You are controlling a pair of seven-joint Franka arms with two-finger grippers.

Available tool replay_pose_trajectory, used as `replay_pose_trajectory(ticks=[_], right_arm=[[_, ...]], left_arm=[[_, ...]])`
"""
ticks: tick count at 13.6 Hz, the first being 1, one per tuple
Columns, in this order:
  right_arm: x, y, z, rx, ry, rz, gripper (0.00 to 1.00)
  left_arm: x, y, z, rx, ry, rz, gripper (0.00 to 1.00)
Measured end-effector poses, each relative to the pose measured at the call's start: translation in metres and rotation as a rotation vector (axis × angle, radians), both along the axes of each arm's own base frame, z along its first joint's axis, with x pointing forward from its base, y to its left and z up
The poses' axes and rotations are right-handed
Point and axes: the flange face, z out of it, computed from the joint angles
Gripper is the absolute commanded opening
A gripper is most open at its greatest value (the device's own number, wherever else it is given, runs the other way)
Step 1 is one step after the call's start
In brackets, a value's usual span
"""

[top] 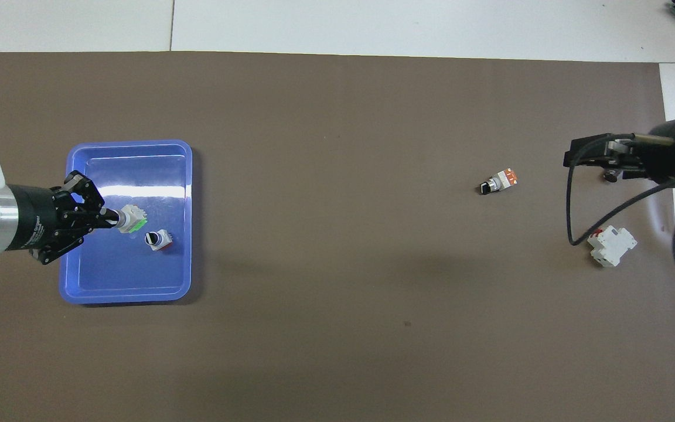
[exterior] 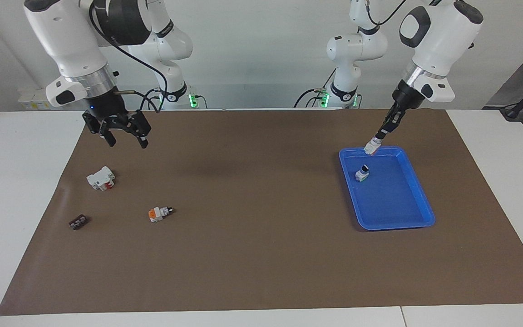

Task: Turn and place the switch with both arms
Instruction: 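Lower the switch into the blue tray with the left gripper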

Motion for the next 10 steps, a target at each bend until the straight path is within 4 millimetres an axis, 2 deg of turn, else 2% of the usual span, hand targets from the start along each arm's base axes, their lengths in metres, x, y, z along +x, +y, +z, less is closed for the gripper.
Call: replay_pose_trajectory(ticks=[2,5,8,10], right_arm=[[-0.009,-0.011,0.017,-0.041,0.035,0.035,0.99],[-0.028,-0.002,0.048,-0.057,0.096,0.053,0.99],[-0.040,0.015,0.058,-0.060,0.116,0.048,0.99],[-0.044,0.017,0.061,-0.072,0.120,0.080,0.99]], left_arm=[[0.007,0.006,-0.019,0.030,0.005,-0.055,0.00],[0.031,0.019,-0.061,0.109,0.007,-0.116,0.00],[0.060,0.026,-0.098,0.129,-0.021,-0.128,0.00],[0.072,0.030,-0.111,0.129,-0.025,-0.138,0.00]])
